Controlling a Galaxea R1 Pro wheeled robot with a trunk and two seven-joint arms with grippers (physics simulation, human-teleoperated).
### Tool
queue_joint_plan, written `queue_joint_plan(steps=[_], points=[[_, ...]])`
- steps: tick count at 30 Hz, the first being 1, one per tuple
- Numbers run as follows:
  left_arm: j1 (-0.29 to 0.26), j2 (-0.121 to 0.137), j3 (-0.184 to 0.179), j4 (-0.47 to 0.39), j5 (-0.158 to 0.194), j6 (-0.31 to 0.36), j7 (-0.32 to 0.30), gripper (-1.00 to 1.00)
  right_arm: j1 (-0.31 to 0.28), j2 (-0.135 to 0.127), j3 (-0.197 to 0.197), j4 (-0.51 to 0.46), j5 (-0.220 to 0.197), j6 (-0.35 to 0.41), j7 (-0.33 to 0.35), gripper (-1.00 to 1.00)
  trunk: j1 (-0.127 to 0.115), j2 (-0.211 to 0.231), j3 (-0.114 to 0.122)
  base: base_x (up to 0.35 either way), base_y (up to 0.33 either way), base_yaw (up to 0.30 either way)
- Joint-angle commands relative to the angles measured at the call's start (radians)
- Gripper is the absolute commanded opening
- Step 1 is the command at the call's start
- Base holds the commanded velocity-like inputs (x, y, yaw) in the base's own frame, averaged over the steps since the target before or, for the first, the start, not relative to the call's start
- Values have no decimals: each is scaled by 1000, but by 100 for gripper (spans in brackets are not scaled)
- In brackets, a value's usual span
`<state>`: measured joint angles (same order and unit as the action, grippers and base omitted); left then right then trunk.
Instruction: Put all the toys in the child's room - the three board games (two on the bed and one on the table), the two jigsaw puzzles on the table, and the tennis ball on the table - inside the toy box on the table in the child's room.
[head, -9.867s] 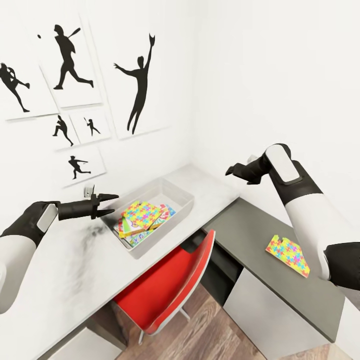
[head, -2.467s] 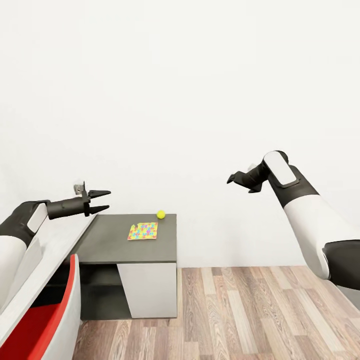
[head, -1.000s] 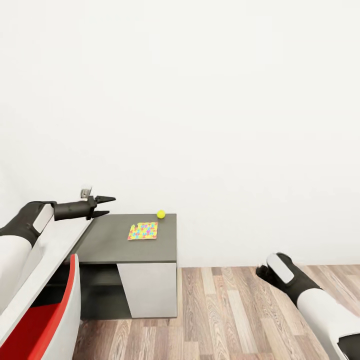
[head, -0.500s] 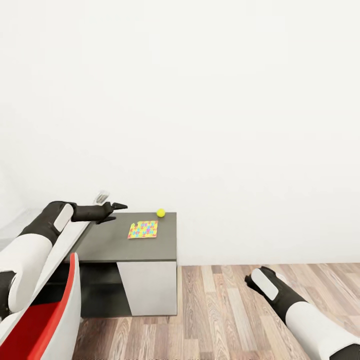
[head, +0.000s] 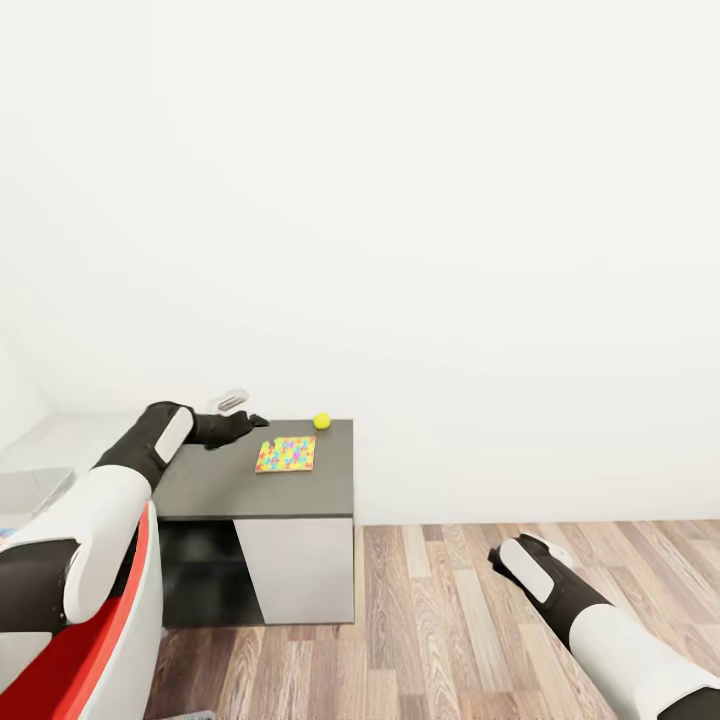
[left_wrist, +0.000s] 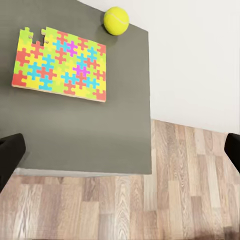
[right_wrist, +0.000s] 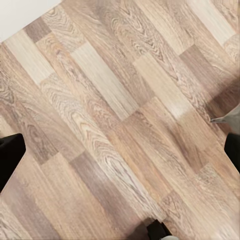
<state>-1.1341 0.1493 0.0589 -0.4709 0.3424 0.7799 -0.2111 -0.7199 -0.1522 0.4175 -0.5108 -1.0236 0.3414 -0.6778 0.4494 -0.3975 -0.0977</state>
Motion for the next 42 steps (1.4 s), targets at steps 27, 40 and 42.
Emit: queue_joint_plan(steps=[27,40,42], points=[[-1,-50,-99,0,-60,-45,80,100,-1,-1,9,-2,-3,-13,-6,100,1,-2,-41,0,0,0],[-1,-53,-101,-2,-62,-49,80,100,-1,-1,10,-2,-3,-15,-6,100,1,-2,-62,10,-7,0],[-1,-53,-102,-2,-62,-49,81,100,-1,-1,10,-2,-3,-15,-6,100,1,-2,-66,127,-148,0]])
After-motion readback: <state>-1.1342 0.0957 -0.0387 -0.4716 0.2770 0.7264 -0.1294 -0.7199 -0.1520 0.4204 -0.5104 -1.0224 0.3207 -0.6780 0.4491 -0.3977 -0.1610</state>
